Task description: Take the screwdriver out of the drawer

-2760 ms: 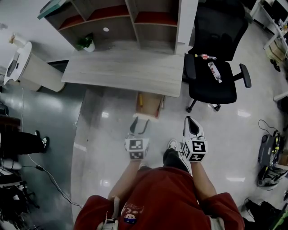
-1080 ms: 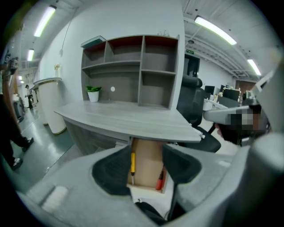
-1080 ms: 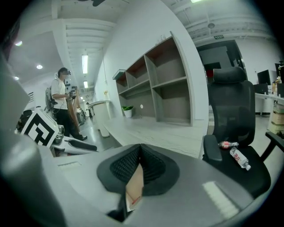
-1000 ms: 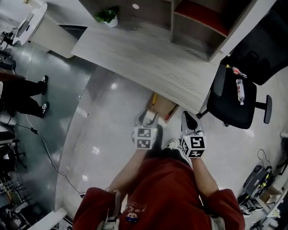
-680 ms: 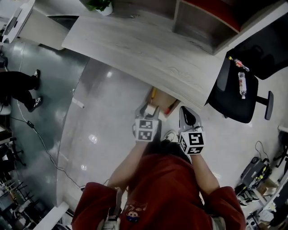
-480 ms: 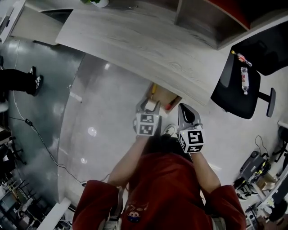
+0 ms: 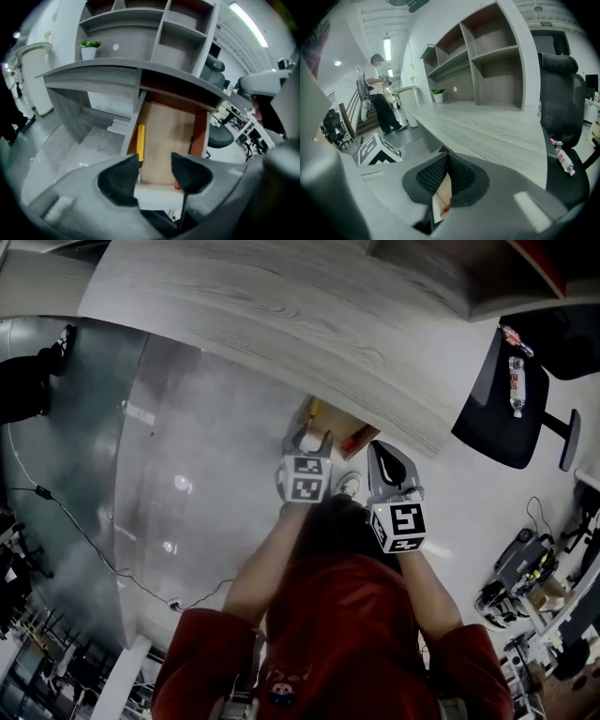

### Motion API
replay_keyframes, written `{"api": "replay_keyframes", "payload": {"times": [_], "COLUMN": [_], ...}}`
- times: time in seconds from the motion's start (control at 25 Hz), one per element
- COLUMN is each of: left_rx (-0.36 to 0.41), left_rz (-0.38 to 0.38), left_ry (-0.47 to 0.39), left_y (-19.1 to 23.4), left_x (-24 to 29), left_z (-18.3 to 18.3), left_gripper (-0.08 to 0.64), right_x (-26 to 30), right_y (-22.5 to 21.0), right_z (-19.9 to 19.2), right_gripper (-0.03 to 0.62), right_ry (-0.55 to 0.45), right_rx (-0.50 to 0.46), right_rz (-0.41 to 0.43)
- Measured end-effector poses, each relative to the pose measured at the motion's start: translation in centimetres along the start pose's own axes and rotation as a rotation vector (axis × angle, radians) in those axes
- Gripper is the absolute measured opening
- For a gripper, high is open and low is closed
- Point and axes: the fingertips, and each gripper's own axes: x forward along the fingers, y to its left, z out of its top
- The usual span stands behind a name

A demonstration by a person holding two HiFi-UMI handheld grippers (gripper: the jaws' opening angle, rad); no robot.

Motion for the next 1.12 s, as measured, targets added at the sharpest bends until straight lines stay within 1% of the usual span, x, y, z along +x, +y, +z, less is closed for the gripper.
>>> {"api": "replay_keyframes", "payload": {"times": [0.32, 0.44, 0.56, 0.64, 0.76, 0.84, 0.96, 1.12], "left_rx": [-0.01, 0.008, 0.003, -0.011, -0.003, -0.004, -0.03, -0.029], "left_rz": [0.031, 0.027, 0.043, 0.069, 0.108, 0.12, 0.122, 0.126], "left_ry": [0.046, 0.066, 0.079, 0.086, 0.09, 0.091, 0.108, 0.128], "left_y": [1.8, 1.6, 1.4, 1.4, 1.1, 1.0, 0.9, 1.1], "left_x": [4.7, 6.6, 7.7, 8.3, 9.2, 9.8, 10.4, 10.8], "left_z": [-1.5, -2.0, -2.6, -3.1, -3.5, -3.6, -3.9, -4.3], "left_gripper": [0.215, 0.207, 0.215, 0.244, 0.319, 0.364, 0.368, 0.367], "right_x": [1.3, 1.6, 1.7, 1.9, 2.0, 2.0, 2.0, 2.3], "right_y": [-1.2, -2.1, -2.5, -2.8, -3.2, -3.2, -3.3, -3.3], "right_z": [-2.0, -2.7, -3.3, -3.7, -4.2, -4.5, -4.8, -5.4], "right_gripper": [0.0, 0.0, 0.0, 0.0, 0.0, 0.002, 0.001, 0.0], "right_ry": [0.043, 0.056, 0.062, 0.067, 0.076, 0.079, 0.085, 0.085], "right_rx": [0.015, 0.017, 0.018, 0.022, 0.031, 0.035, 0.037, 0.03], "right_rz": [-0.011, -0.017, -0.023, -0.026, -0.032, -0.034, -0.033, -0.026]}}
